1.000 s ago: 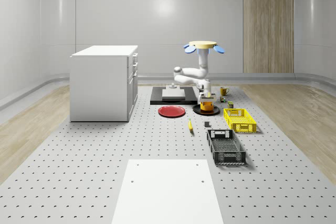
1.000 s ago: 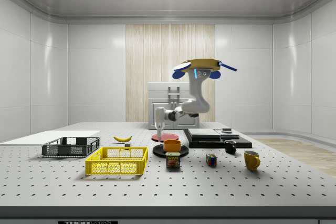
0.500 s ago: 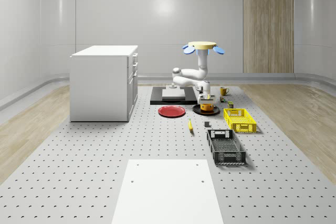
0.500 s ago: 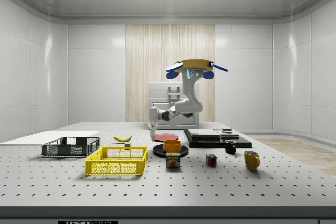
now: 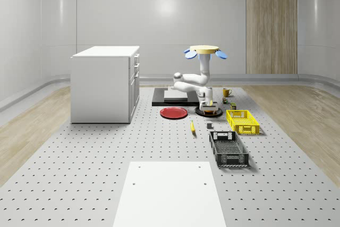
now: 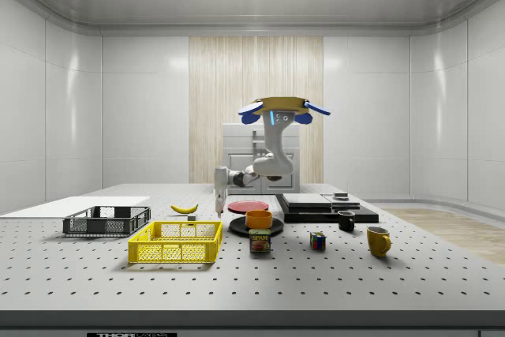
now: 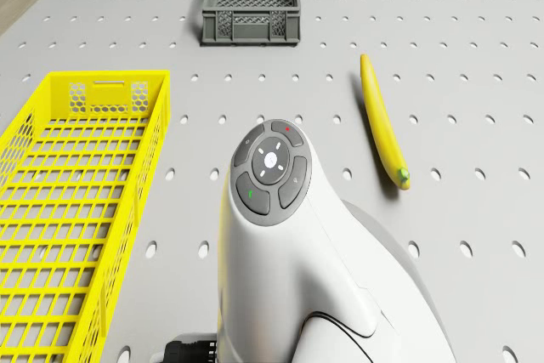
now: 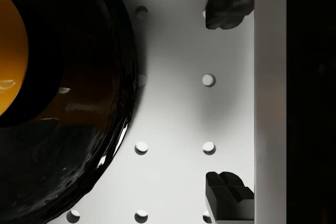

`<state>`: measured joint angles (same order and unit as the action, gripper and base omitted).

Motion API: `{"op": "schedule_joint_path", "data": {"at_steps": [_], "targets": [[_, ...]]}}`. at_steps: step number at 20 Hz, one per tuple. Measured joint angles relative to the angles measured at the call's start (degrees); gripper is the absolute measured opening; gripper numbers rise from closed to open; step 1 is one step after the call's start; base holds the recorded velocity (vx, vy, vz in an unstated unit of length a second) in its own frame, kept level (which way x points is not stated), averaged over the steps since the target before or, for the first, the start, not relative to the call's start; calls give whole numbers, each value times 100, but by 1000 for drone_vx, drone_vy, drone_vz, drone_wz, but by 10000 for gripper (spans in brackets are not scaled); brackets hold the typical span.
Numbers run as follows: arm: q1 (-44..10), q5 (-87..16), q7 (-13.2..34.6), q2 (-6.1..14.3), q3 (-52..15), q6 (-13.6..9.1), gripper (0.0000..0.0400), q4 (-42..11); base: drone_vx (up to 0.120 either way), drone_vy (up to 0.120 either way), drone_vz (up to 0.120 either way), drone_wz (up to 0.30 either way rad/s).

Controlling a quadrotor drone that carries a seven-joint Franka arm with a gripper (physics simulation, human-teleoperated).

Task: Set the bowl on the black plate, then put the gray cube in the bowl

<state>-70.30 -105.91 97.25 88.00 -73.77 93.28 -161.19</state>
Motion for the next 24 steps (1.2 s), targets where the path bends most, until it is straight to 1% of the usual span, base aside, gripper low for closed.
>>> {"op": "schedule_joint_path", "data": {"at_steps": [2, 3, 7, 24], "targets": [[-1, 1, 1, 3, 0, 2, 400, 0, 120, 0, -100, 0], [-1, 2, 1, 4, 0, 3, 400, 0, 120, 0, 0, 0], [-3, 3, 2, 8, -1, 8, 400, 0, 120, -110, 0, 0], [-8, 11, 6, 25, -3, 24, 400, 1, 120, 0, 0, 0]]}}
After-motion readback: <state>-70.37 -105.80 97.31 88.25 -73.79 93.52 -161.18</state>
